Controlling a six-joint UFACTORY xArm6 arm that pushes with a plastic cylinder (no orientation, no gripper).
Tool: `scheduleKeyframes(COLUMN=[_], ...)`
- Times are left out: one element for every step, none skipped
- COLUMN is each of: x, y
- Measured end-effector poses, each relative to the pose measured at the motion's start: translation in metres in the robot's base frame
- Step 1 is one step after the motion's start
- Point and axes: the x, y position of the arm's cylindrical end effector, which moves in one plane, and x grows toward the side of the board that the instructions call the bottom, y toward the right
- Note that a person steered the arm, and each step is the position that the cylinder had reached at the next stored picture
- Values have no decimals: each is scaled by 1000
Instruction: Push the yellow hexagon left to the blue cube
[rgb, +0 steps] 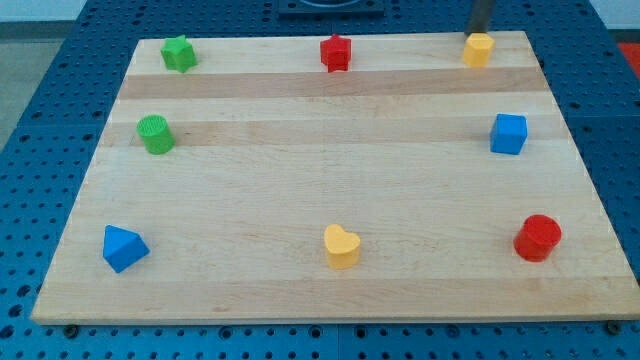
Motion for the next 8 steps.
scheduleKeyframes(x=[0,2,10,17,22,39,58,79], y=[37,38,37,26,0,-27,-52,-75])
